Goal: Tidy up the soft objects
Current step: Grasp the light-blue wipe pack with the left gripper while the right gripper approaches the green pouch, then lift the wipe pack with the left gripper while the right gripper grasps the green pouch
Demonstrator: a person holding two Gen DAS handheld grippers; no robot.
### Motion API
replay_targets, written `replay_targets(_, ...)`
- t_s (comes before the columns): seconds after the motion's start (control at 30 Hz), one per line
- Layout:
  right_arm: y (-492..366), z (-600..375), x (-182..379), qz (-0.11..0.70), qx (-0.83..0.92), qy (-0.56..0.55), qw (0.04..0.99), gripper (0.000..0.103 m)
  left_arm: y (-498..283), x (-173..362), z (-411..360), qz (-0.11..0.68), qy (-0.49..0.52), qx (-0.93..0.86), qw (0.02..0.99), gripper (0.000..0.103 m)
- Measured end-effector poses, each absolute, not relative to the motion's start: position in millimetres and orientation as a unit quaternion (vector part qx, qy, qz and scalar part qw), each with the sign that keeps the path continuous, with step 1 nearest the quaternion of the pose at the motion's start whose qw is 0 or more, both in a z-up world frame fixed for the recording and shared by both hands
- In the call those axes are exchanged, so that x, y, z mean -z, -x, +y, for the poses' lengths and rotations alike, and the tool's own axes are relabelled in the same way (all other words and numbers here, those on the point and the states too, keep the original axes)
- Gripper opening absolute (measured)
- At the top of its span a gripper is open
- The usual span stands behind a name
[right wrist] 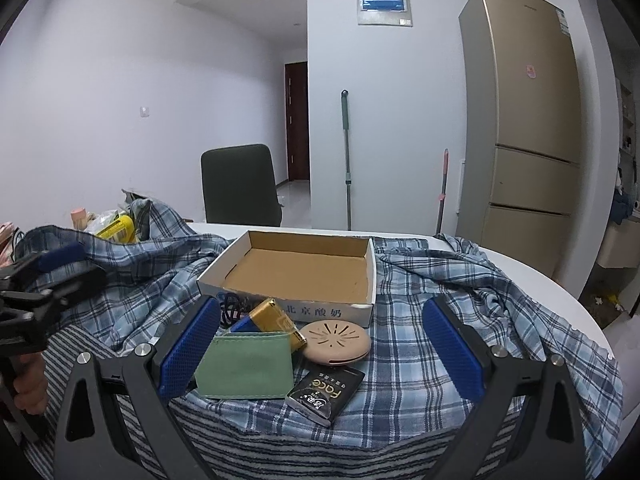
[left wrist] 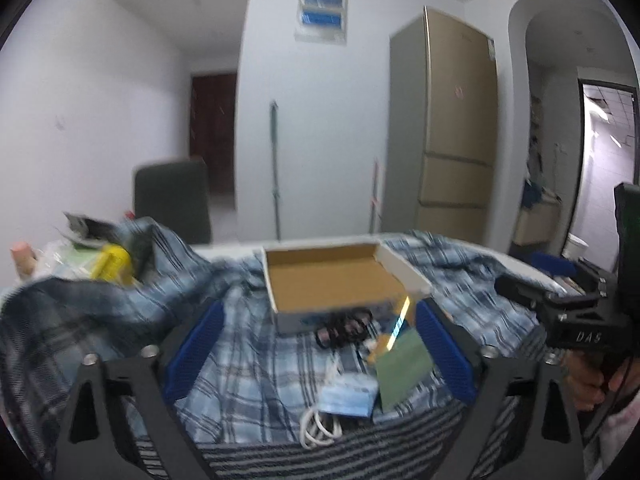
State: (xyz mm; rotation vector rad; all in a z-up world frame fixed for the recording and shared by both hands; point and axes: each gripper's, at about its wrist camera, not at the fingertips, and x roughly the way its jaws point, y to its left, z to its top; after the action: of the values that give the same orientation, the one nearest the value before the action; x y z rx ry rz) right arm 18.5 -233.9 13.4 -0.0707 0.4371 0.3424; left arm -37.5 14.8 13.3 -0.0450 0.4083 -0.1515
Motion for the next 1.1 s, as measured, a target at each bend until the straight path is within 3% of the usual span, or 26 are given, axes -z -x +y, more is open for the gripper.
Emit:
replay_targets(0.23,-29.6,-233.5,-4.1,0.237,-0.173,0.037,0.955,0.101,-7.2,19.0,16.8,0.347,0.059,0.149,0.924,0.075)
replay_targets(0.37,-34.8,-236.4,4.8,0.251,-0.174,0.028,0.952,0.101,-17.0,36.8,10.9,0.387,0.049,0.163,0.906,0.072)
replay_targets(0.63,-44.5,-238.0,14.3,0.272,-0.174,0.034,0.946,0.101,-29.2,58.3,11.4,0.431,0.069,0.178,0.882,0.051)
replay_targets(0.7,-48.0,-238.6,15.2,0.282,-0.181,0.03,0.942,0.101,-27.8,56.8,12.5,0.427,0.072,0.183,0.882,0.043)
replay_targets(0.87,-50.3,-231.4,15.6,0.295,-0.189,0.046,0.936,0.101,-11.2,38.8,18.4,0.377,0.072,0.173,0.907,0.042)
replay_targets(1.1,-53.9,-208.4,22.8,0.326,-0.217,0.055,0.918,0.101,40.1,-3.7,26.2,0.219,0.045,0.099,0.97,0.042)
